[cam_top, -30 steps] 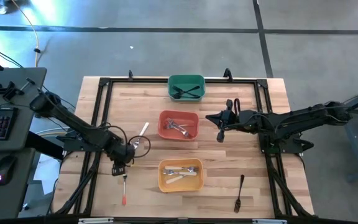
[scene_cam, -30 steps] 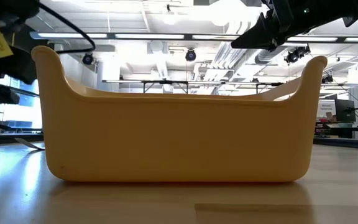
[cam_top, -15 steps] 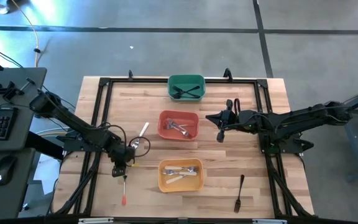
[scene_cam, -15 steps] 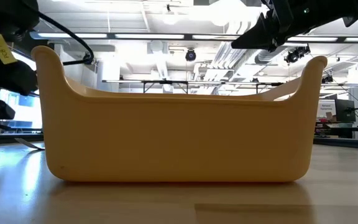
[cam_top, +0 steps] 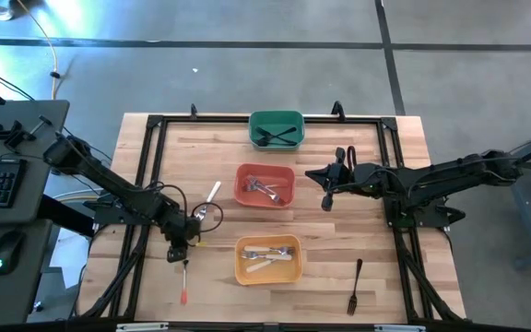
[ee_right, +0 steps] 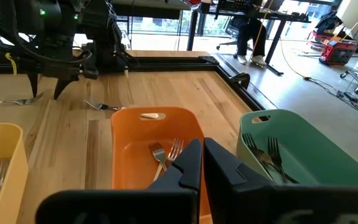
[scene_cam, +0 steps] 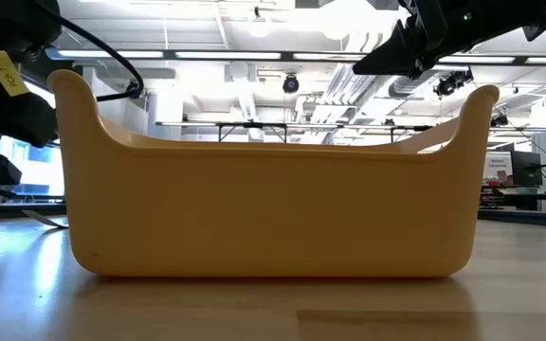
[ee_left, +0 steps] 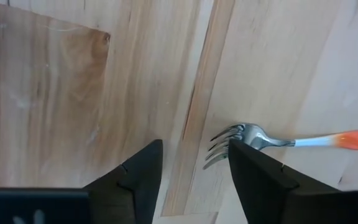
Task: Sort silverware by color (type)
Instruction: Put the orange fork into the orange bin
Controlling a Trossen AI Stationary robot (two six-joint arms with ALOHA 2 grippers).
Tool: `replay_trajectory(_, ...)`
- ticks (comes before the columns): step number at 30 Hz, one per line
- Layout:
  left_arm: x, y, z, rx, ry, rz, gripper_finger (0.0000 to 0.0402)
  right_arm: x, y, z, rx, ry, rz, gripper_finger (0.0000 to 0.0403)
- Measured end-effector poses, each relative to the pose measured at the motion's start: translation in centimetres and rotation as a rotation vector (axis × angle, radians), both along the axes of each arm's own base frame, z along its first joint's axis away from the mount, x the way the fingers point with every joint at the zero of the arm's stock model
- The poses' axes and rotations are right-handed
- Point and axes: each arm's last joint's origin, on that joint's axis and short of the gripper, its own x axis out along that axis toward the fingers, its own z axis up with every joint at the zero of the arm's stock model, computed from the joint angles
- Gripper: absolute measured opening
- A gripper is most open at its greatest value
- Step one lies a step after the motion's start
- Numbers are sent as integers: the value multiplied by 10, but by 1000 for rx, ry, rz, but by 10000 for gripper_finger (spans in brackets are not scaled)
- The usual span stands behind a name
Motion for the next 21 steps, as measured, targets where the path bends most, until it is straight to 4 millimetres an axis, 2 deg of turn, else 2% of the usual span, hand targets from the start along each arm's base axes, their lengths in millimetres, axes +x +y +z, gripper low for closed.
replay_trajectory(7, 3, -5, 1, -41, -51, -53, 137, 0, 0, 0, 0, 0, 0, 0)
replay_trajectory(12, 4, -12, -5, -75, -25, -100, 108, 0, 0, 0, 0, 1, 0, 0)
replay_trajectory(18, 6, -15, -15, -61, 19, -147, 49, 0, 0, 0, 0, 1, 0, 0)
replay_trajectory(21, 9, -16, -14, -130, 10, -176, 15, 0, 0, 0, 0, 1, 0, 0)
